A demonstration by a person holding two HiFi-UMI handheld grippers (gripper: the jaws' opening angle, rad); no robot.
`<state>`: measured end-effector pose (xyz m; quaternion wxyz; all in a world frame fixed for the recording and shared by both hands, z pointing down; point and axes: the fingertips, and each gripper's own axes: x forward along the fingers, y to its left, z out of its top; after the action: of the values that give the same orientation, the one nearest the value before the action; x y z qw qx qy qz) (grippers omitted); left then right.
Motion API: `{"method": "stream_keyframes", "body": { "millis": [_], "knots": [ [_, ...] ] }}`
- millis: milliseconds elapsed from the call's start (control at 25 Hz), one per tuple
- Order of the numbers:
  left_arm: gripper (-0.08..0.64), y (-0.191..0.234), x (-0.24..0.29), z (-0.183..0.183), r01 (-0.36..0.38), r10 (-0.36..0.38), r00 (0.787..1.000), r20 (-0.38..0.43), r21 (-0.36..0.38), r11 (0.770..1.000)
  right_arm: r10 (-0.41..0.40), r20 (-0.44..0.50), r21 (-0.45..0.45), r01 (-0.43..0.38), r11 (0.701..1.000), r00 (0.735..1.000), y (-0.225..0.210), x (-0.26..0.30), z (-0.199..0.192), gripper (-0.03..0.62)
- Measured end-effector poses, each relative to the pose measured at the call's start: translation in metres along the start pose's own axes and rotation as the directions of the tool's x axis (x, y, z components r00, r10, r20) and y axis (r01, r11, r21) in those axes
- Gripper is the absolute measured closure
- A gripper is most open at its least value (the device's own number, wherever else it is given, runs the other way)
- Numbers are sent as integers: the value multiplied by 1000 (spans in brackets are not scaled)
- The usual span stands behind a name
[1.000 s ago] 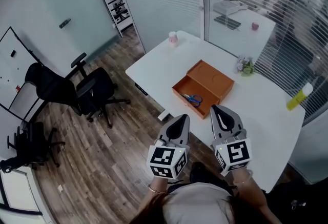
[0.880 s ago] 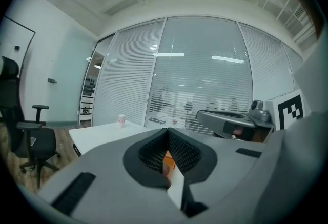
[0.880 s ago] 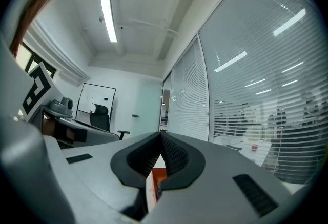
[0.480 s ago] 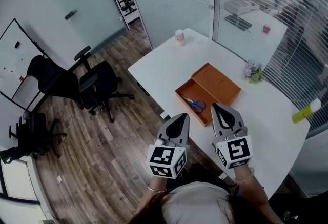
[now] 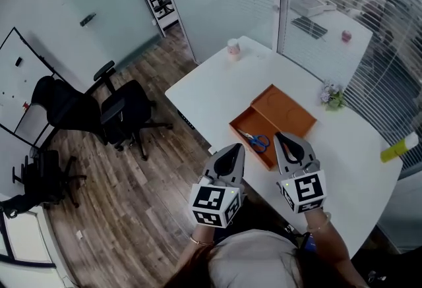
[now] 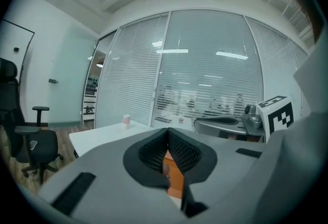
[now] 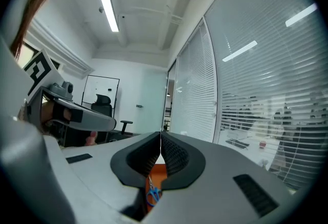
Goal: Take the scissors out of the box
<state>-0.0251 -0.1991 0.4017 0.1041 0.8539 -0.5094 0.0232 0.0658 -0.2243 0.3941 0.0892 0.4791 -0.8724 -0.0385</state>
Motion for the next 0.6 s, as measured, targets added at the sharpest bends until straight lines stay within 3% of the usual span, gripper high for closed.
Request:
{"method": "stream_keyframes", "body": {
  "millis": [600],
  "knots": [
    [541, 41, 44, 9, 67, -67, 998, -16, -5, 998, 60, -153, -49, -69, 996, 986, -2, 65, -40, 561]
  ]
}}
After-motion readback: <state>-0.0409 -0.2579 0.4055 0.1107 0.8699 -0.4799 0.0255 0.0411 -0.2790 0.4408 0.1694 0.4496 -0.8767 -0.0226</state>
